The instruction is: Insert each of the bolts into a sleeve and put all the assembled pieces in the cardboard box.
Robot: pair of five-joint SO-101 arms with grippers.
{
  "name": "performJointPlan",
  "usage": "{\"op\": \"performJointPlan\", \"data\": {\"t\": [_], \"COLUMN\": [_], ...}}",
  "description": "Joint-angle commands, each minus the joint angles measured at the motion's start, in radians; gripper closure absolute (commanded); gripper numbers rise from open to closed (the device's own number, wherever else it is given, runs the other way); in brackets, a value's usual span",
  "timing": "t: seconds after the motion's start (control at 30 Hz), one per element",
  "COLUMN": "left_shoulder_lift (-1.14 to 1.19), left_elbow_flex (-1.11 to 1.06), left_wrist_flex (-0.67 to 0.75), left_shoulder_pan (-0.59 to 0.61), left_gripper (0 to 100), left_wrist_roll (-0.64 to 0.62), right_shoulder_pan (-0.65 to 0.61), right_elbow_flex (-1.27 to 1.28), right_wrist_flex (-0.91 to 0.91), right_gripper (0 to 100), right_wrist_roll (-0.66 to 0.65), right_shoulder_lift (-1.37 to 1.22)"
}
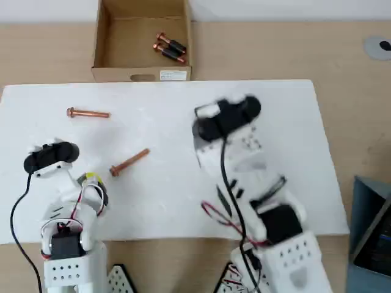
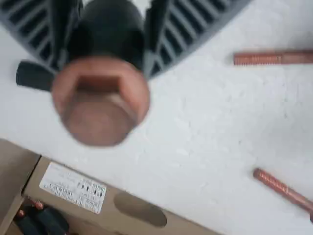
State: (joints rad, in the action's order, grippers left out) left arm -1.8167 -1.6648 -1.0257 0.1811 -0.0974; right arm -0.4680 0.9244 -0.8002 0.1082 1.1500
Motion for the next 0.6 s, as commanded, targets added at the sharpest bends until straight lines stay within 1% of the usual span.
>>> {"op": "performJointPlan", "data": {"t": [0.0,0.13,0.37,0.57], "left_shoulder_lift": [-0.008,-0.008,-0.008,-0.008], "left_elbow_flex": [0.002,0.002,0.002,0.002], "left_wrist_flex": [0.023,0.028,0.028,0.028], "left_shoulder_pan": [0.015,0.015,0.015,0.015], "left_gripper": [100,100,100,100], "left_wrist_roll": [0.006,0.006,0.003,0.0], "right_shoulder_pan": [0.018,0.041,0.107,0.101], "right_elbow_flex": [-0.259,-0.496,-0.915,-1.274], "right_wrist_flex": [0.006,0.011,0.078,0.077], "right_gripper": [98.9,98.9,98.9,98.9], "right_wrist_roll": [0.005,0.003,0.002,-0.084], "right_shoulder_lift": [-0.214,-0.489,-0.961,-1.322]}}
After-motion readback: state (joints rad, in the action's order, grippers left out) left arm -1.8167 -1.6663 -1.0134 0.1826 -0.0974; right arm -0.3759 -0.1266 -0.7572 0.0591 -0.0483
